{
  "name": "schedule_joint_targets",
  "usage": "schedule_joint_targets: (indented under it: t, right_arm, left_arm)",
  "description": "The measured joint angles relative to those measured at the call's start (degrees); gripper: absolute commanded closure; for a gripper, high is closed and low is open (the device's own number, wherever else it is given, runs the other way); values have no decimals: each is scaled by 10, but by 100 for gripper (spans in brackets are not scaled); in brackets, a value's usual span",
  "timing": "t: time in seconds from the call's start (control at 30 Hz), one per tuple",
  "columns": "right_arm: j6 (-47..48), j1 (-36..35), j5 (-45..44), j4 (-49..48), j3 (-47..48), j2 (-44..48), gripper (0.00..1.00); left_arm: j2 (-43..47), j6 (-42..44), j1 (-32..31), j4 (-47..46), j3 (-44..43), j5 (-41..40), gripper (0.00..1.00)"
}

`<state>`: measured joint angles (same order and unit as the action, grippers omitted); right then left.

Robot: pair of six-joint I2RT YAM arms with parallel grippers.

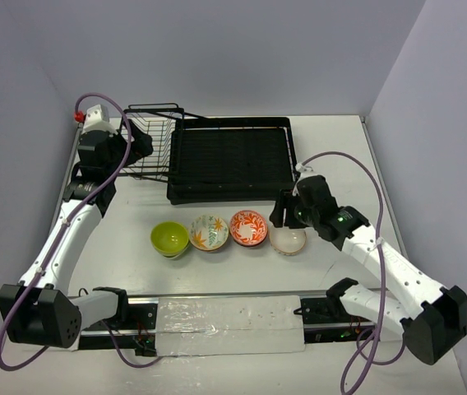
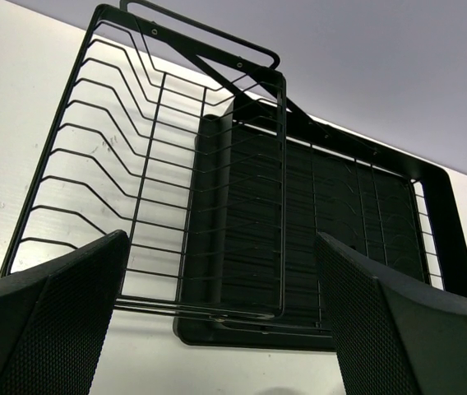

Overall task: Load the bowls into the dish rack
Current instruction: Pick up the bowl from the bowl.

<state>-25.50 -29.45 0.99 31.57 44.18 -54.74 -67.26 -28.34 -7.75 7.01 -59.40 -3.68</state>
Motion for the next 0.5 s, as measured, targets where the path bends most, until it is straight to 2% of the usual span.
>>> schedule_joint_targets:
  t: [0.5]
  right_arm:
    - [9,-48,-3,-85,-2,-113,38]
  left_arm:
    - [-9,0,-6,11,-1,4,1]
